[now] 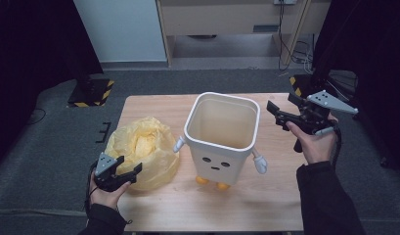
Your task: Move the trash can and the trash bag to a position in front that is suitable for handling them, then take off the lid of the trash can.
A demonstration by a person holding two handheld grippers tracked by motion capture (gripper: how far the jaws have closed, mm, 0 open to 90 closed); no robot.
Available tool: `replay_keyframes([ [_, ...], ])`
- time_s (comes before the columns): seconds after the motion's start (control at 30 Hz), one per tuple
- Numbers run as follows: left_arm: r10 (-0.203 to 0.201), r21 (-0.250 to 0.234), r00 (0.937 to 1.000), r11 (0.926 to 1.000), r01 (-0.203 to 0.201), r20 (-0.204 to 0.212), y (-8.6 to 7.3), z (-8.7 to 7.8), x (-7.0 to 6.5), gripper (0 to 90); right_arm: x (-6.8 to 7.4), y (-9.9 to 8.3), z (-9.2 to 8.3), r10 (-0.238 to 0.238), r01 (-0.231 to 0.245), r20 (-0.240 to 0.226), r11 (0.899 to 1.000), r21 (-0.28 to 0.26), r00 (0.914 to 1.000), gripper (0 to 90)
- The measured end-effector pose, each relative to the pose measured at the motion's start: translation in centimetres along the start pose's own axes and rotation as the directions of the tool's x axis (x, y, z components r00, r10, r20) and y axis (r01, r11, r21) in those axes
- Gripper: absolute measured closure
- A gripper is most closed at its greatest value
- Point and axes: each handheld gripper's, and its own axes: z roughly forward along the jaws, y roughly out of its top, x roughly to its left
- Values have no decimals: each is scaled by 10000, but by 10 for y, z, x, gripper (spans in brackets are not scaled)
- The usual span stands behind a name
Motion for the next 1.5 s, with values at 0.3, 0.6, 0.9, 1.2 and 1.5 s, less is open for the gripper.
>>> replay_keyframes([
  [0.3,-2,40,10000,10000,2,69,0,1,-1,221,5,21,4,-335,330,-208,9992,-223,9992,174],
  [0.6,-24,79,9999,10000,23,118,0,2,-1,220,14,32,8,-456,445,-539,9988,-218,9975,182],
  [0.9,52,128,9999,9999,-54,145,0,2,-2,221,31,41,16,-576,560,-1009,9982,-192,9932,182],
  [1.2,69,133,9999,9999,-71,150,0,2,-2,220,42,42,22,-731,740,-1384,9973,15,9877,179],
  [1.5,18,116,9998,9999,-21,222,0,3,-2,219,48,39,34,-850,941,-1711,9945,460,9816,184],
])
